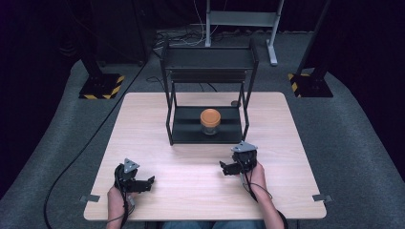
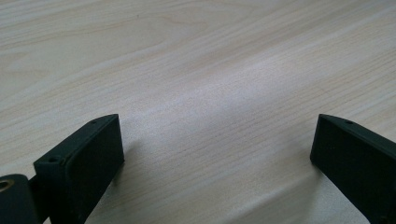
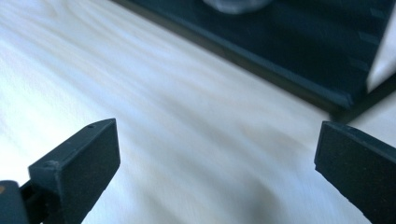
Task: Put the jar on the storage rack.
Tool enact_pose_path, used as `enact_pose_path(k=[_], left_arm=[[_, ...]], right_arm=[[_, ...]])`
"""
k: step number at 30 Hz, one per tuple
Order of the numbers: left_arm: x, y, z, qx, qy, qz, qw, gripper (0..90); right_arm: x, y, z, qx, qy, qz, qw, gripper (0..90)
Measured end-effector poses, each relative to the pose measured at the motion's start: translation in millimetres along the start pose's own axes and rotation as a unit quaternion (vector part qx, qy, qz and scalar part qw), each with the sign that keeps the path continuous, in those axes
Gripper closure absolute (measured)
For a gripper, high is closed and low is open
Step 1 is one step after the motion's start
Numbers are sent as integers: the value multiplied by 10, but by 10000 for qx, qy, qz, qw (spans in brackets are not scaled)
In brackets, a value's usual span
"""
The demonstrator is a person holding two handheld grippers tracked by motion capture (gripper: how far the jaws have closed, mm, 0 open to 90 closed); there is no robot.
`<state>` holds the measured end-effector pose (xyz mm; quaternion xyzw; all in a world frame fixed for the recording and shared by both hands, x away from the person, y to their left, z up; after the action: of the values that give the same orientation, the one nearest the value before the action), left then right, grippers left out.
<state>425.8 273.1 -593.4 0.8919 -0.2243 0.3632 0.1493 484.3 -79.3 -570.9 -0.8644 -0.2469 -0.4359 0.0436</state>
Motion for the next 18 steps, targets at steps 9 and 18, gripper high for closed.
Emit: enact_pose_path(k=[9, 18], left_arm=[[0, 0, 0, -3, -2, 0, 10000, 23], [-1, 1, 0, 2, 4, 3, 10000, 23]], right_arm=[[-373, 178, -248, -98, -104, 292, 9995, 0], [-690, 406, -568, -203, -116, 559, 9982, 0]])
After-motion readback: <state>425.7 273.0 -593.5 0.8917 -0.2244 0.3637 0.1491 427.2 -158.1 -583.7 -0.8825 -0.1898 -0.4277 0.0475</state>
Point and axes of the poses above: each handheld gripper's, and its own axes: z roughly forward along the jaws, x roughly out of its top, y roughly to its right, the point moved 9 cm from there along z, roughly forward along the jaws, and after that the axes turned 9 degrees about -x, right-handed, at the moved point
